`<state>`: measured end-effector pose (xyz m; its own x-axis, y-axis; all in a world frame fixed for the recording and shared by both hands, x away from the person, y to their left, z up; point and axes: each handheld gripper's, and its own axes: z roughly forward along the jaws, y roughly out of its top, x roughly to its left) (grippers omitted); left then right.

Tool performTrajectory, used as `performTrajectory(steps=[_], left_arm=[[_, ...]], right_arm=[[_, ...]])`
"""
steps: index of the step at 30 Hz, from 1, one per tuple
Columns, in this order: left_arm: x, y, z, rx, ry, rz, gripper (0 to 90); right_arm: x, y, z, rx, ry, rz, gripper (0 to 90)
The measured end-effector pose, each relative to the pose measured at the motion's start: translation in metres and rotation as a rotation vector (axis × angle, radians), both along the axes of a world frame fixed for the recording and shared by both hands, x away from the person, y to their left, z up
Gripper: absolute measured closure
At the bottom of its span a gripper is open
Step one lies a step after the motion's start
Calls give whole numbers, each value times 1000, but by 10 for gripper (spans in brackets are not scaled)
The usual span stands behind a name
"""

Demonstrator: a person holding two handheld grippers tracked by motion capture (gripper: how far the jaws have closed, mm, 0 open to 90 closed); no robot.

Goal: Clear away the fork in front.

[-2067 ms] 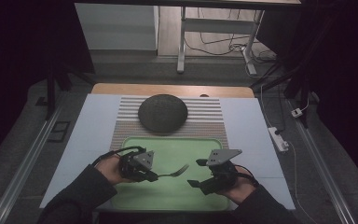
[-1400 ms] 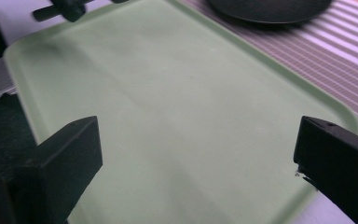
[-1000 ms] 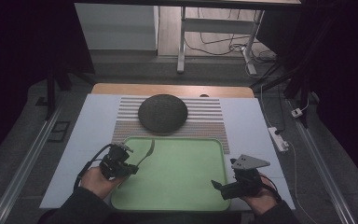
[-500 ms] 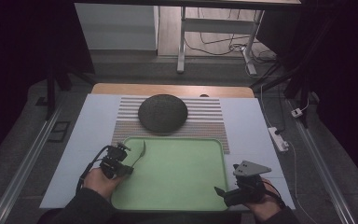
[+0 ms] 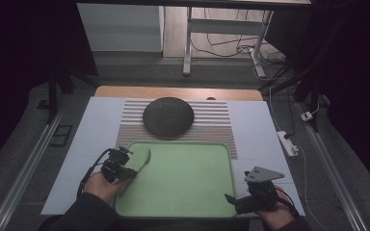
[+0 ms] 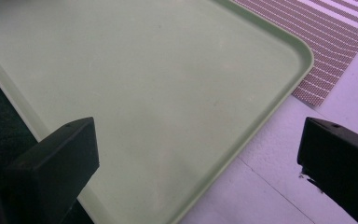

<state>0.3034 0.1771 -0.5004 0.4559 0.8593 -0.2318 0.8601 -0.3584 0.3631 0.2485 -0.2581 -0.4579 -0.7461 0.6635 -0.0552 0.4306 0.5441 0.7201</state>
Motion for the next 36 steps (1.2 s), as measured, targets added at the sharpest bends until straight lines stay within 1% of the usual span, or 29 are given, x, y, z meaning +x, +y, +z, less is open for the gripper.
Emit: performTrajectory(steps=[2,4,9,11,13,15,17,18,21,25,28,30,34,36], left_arm=[[1,3,3,-18,-15,-4,799],[4,4,6,-36,-32,-24,805],[15,5,10,-80,-53,-68,884],[20,1,9,-71,-63,-79,885],[26,-2,8,-49,-77,-84,886],[31,-4,6,-34,-98,-81,887],[34,-7,4,-16,-128,-71,887],[35,-9,3,-7,-132,-71,887],[39,-14,-1,18,-136,-66,886],[43,-21,-6,7,-126,-75,887],[44,-27,-7,6,-121,-81,886],[44,-30,-6,-6,-123,-88,887],[44,-39,-6,-26,-119,-118,886],[43,-43,-7,-26,-119,-137,887]], right_arm=[[0,0,0,-5,4,-2,0],[0,0,0,-9,4,-3,0],[0,-1,0,-11,8,-4,0],[0,0,-1,-15,9,0,0],[0,1,-1,-23,11,3,0],[0,1,-1,-31,10,8,0],[1,2,-2,-34,12,11,0],[0,2,-2,-35,16,10,0],[1,2,-2,-38,18,11,0],[1,3,-2,-43,19,17,0],[1,3,-2,-47,25,17,0],[1,3,-2,-47,27,20,0],[1,3,-3,-51,29,23,0],[1,4,-3,-53,30,24,0]])
